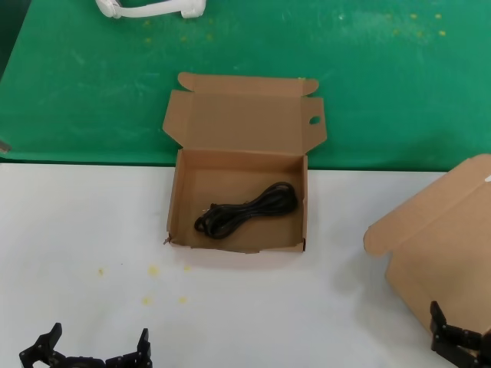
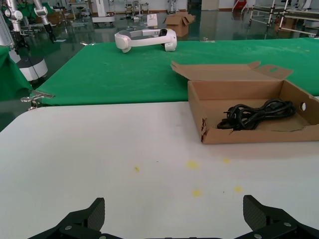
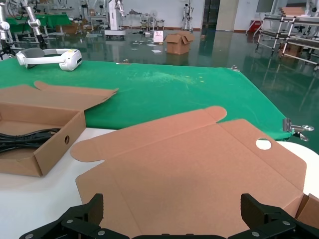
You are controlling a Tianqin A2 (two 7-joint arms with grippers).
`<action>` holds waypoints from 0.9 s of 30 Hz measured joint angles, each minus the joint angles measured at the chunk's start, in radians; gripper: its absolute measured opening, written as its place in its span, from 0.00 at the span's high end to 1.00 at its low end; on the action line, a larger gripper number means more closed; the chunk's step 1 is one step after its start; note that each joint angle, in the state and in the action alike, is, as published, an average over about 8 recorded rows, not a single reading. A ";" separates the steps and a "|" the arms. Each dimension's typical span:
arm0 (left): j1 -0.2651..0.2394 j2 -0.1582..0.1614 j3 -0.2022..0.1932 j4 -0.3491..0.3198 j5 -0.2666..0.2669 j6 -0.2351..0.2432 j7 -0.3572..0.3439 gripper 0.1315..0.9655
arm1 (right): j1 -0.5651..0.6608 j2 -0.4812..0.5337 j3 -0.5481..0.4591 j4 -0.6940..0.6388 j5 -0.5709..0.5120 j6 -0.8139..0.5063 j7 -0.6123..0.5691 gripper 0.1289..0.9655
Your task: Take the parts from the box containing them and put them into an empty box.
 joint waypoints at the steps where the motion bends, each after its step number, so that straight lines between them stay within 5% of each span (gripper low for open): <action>1: 0.000 0.000 0.000 0.000 0.000 0.000 0.000 0.00 | -0.001 0.000 0.000 0.000 0.000 0.001 0.000 0.00; 27: 0.000 0.000 0.000 0.000 0.000 0.000 0.000 0.00 | -0.006 -0.002 0.002 0.003 0.000 0.004 0.001 0.00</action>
